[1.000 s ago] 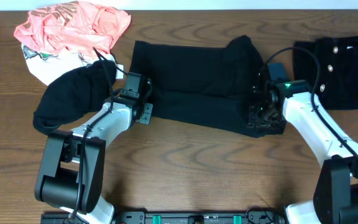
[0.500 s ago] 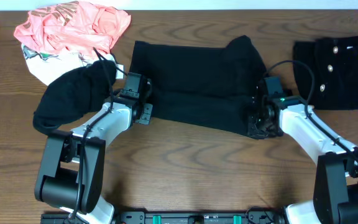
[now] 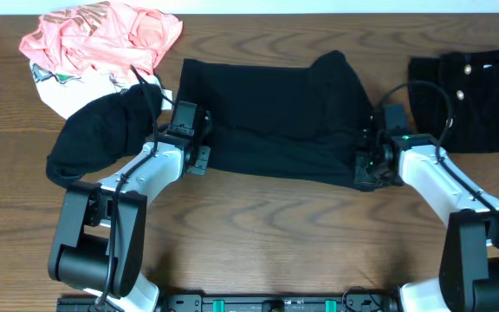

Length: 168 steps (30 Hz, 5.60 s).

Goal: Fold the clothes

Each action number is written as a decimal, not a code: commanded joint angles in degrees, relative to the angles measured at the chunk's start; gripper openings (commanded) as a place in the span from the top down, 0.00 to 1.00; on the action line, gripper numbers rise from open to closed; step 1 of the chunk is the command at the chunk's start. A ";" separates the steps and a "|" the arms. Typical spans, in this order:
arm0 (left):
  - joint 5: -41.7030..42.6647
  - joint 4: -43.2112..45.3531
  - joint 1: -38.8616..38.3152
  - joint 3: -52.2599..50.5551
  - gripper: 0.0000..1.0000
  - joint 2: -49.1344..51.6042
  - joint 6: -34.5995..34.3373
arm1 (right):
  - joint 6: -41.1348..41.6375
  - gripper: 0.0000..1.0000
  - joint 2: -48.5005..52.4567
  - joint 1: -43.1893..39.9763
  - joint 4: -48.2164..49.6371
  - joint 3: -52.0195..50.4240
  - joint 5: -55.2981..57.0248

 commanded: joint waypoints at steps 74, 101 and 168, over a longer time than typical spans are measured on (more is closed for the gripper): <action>7.98 -17.68 4.31 23.65 0.23 -7.69 -4.98 | -11.61 0.19 3.67 3.54 -1.49 33.46 -6.58; 6.88 19.78 9.40 25.35 0.22 18.97 -4.61 | -16.04 0.14 25.07 4.00 26.29 33.46 -5.55; 7.34 22.10 9.92 25.33 0.94 27.78 -7.67 | -16.00 0.62 33.24 4.63 32.63 33.46 -7.28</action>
